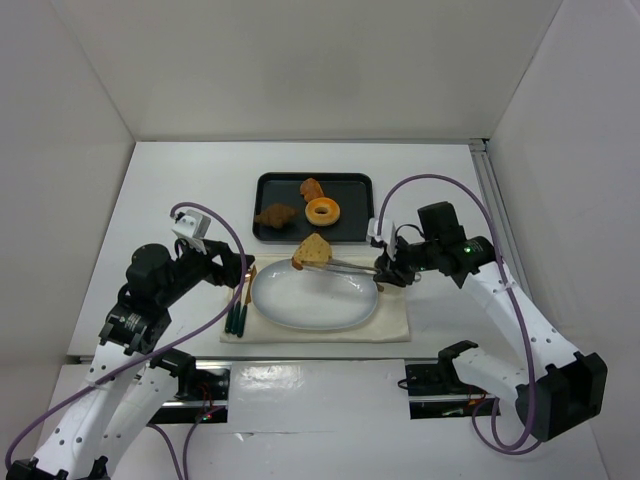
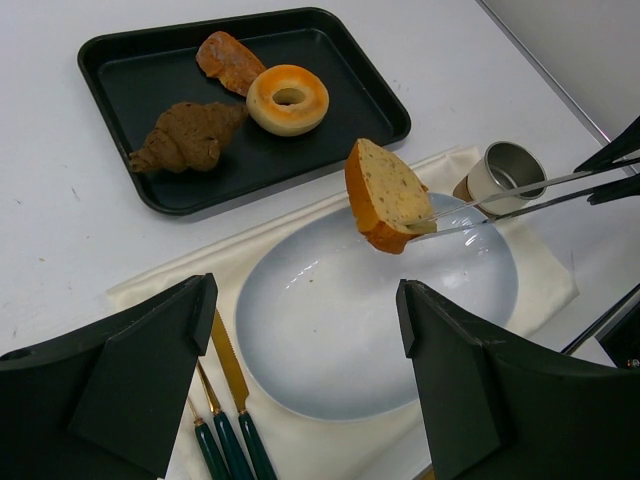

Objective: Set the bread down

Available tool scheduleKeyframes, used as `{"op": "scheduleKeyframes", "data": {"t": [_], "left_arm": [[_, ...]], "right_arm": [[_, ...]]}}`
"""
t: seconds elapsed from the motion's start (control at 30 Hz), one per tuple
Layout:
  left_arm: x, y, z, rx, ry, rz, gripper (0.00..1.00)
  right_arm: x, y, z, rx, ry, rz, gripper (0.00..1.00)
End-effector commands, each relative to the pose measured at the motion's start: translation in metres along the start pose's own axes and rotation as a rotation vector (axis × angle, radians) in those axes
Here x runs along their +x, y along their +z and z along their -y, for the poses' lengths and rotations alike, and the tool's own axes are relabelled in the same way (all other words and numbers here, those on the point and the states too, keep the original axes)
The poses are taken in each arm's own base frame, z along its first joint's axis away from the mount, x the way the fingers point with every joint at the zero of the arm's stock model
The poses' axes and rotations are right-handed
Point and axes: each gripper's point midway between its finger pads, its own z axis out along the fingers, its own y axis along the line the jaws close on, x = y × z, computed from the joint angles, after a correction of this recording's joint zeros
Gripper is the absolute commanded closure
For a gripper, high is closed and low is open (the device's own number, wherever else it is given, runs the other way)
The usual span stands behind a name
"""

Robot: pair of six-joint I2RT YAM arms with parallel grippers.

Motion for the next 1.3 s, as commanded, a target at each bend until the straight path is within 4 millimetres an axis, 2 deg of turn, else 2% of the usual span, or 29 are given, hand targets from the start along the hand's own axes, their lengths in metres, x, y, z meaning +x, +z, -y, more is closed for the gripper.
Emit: {"op": "scheduleKeyframes", "data": {"t": [0.0,0.07,0.47,0.67,0.8,0.83,0.87,1.0,1.17,1.27], "left_arm": [[-0.012,0.001,0.001,0.006,0.029,0.044,0.1],[-0.012,0.001,0.001,0.006,0.029,0.044,0.1],[-0.012,0.001,0.001,0.006,0.029,0.044,0.1],[-0.012,0.001,0.001,0.006,0.029,0.044,0.1],[-0.012,0.001,0.001,0.006,0.029,0.044,0.1],[-0.012,0.001,0.001,0.006,0.029,0.044,0.1],[-0.012,0.001,0.001,0.006,0.029,0.044,0.1],[-0.012,0.001,0.001,0.006,0.029,0.044,0.1],[-0.012,0.001,0.001,0.006,0.029,0.044,0.1],[-0.012,0.001,0.001,0.006,0.029,0.044,0.1]], "right_arm": [[-0.011,-0.002,-0.006,-0.039,-0.028,0.029,1.0],[-0.003,0.002,-0.008,-0.065,0.005,0.001,1.0],[0.013,0.018,-0.011,-0.124,0.048,-0.062,1.0],[0.031,0.028,-0.025,-0.188,0.078,-0.161,0.95],[0.034,0.034,-0.033,-0.212,0.08,-0.194,0.85],[0.034,0.034,-0.033,-0.213,0.08,-0.194,0.74],[0.034,0.034,-0.033,-0.213,0.08,-0.194,0.67],[0.026,0.03,-0.031,-0.189,0.062,-0.167,0.52],[0.018,0.023,-0.027,-0.15,0.03,-0.148,0.44],[0.014,0.019,-0.028,-0.136,0.024,-0.132,0.44]]}}
